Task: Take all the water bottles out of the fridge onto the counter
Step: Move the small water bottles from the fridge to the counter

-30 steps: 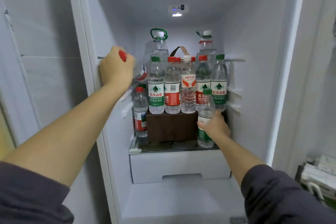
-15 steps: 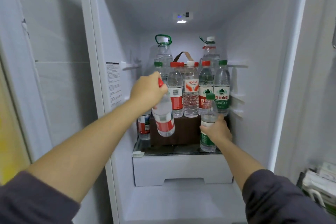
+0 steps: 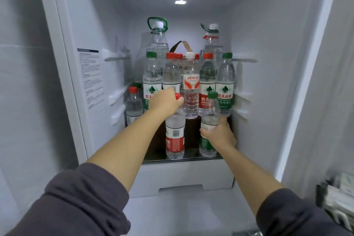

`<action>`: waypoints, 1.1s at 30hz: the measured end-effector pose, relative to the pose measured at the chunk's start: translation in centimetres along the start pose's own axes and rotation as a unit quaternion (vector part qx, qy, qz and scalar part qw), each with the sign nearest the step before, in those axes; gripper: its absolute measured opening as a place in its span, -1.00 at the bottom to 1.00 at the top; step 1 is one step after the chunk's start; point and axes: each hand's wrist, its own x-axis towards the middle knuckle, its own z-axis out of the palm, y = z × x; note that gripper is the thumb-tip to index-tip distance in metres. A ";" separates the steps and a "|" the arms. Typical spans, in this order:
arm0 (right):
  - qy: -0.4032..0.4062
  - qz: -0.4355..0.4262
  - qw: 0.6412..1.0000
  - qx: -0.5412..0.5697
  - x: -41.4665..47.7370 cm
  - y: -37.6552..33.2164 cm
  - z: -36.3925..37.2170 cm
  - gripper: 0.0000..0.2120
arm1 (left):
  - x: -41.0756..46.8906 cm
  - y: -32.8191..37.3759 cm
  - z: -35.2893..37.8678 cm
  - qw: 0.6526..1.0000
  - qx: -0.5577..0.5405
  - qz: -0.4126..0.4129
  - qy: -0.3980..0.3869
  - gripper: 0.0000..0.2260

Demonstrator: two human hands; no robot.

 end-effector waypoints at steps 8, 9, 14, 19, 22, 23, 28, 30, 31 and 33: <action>0.018 -0.020 0.999 0.033 -0.2 0.4 0.5 -0.24 | -1.2 -0.8 3.3 0.976 -0.181 -0.039 0.113 -0.72; 0.019 -0.022 0.998 0.054 -0.3 0.7 0.7 -0.24 | -1.9 -0.9 3.7 0.969 -0.204 -0.049 0.129 -0.69; -0.013 -0.007 0.985 0.171 -1.2 3.0 2.9 -0.29 | -6.9 -2.1 8.9 0.959 -0.227 -0.095 0.143 -0.37; 0.021 -0.011 0.984 0.176 -1.6 3.4 4.1 -0.30 | -7.8 -2.5 12.3 0.956 -0.242 -0.133 0.104 -0.31; 0.046 -0.020 0.985 0.167 -1.8 3.5 4.5 -0.27 | -7.2 -3.4 12.2 0.930 -0.341 -0.129 0.049 -0.34; 0.042 -0.026 0.983 0.177 -1.7 3.7 4.6 -0.28 | -7.2 -4.0 11.9 0.916 -0.383 -0.121 0.013 -0.35; -0.002 -0.029 0.959 0.282 -1.5 4.2 4.5 -0.33 | -7.5 -4.5 11.8 0.902 -0.418 -0.103 -0.037 -0.32; -0.001 -0.035 0.959 0.282 -1.7 4.2 4.5 -0.32 | -7.9 -3.4 12.6 0.919 -0.375 -0.122 0.024 -0.30; -0.002 -0.037 0.960 0.279 -1.8 4.2 4.5 -0.32 | -8.0 -3.2 12.9 0.919 -0.369 -0.132 0.041 -0.30; -0.005 -0.036 0.962 0.271 -1.9 4.2 4.2 -0.32 | -8.0 -3.8 12.8 0.908 -0.393 -0.138 0.040 -0.31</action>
